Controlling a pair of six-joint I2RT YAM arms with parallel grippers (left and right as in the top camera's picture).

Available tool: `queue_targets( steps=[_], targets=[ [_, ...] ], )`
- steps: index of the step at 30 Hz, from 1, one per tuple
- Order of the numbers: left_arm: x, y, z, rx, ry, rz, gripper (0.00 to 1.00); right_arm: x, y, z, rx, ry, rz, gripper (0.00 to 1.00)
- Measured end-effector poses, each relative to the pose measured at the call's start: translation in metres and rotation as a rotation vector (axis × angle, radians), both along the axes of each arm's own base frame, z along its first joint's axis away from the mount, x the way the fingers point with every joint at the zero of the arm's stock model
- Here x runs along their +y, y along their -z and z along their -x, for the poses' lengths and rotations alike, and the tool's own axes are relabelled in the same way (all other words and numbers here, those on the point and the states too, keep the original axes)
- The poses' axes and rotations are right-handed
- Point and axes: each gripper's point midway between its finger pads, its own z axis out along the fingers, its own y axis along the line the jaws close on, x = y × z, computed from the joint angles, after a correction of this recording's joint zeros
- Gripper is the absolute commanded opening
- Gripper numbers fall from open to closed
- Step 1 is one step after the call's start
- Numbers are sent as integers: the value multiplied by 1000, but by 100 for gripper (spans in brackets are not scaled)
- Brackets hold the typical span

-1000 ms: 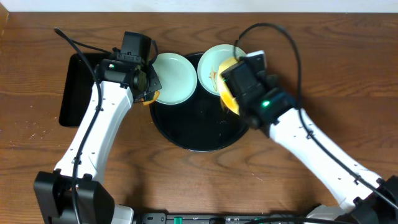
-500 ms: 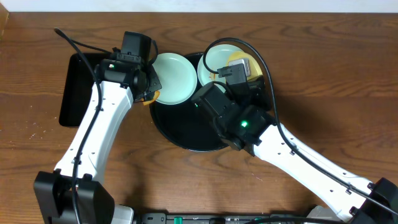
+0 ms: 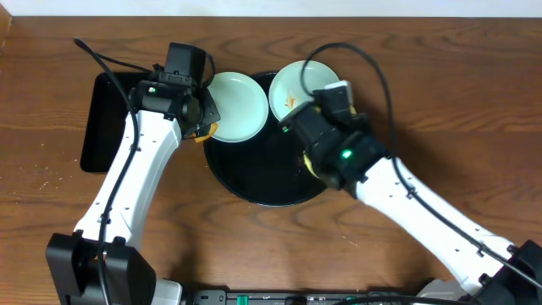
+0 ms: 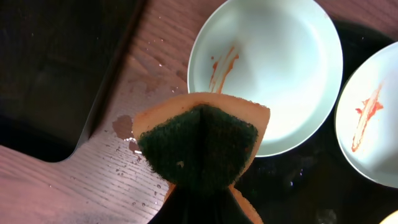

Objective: Clean dirty plates on tray and stack at the side
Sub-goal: 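Place the yellow plate on the table right of the tray, release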

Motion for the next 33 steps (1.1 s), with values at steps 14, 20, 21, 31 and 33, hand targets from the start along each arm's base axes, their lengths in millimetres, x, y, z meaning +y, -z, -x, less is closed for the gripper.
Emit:
queue_targets(
  steps=[14,20,21,31,33],
  targets=[
    [0,0,0,0,0,0,8,-85,47,-17,281,210,-431,1],
    [0,0,0,0,0,0,8,-149,52,-17,294,357,-537,1],
    [0,0,0,0,0,0,8,-159,52,-16,290,380,-545,1],
    [0,0,0,0,0,0,8,-219,67,-10,230,537,-510,1],
    [0,0,0,0,0,0,8,-225,78,-6,230,555,-504,1]
  ],
)
